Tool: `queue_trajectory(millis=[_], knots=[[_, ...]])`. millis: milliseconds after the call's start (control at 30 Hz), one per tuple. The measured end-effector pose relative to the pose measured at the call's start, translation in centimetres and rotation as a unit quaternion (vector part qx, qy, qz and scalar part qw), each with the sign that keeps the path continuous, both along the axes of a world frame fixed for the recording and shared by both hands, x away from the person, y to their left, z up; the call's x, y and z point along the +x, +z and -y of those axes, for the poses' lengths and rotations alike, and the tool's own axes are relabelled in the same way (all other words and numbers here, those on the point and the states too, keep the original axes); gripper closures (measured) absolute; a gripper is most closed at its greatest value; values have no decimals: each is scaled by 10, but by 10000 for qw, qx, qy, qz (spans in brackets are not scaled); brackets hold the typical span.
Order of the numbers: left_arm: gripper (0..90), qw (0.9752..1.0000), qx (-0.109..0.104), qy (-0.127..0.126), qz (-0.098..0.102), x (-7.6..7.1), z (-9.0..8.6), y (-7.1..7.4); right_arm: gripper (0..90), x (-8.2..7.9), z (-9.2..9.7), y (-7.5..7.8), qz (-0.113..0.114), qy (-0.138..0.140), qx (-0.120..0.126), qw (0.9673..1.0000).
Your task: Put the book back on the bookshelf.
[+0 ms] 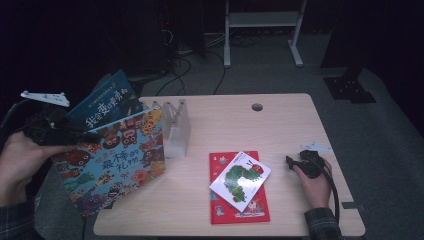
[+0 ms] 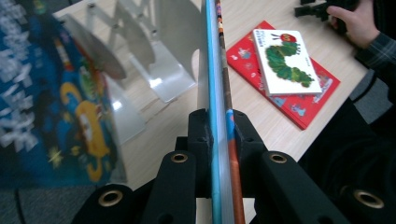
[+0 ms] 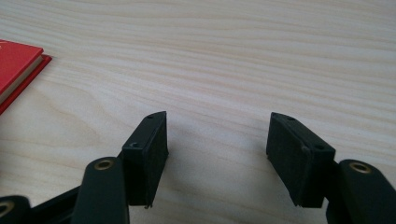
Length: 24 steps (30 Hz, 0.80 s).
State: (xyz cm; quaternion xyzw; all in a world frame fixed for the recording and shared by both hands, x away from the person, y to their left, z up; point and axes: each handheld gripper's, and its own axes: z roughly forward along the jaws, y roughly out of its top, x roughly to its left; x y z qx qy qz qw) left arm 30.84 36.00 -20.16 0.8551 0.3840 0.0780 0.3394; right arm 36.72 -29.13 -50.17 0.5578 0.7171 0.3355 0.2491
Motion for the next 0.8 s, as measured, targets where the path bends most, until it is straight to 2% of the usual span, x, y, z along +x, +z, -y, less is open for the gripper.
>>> queue_trajectory(millis=[167, 400, 567, 800], knots=[[807, 9995, 4, 314, 60, -2, -16, -1, 376, 0, 0, 0, 0, -6, 1, 10000], [807, 9972, -31, 752, 45, 2, -37, -8, 377, 0, 0, 0, 4, -26, 4, 10000], [807, 9950, 8, 999, 67, 7, -42, -10, 378, 0, 0, 0, 2, -35, 5, 10000], [806, 9909, -65, 1323, 260, 21, -39, -16, 379, 1, 1, 0, 8, -35, 2, 10000]])
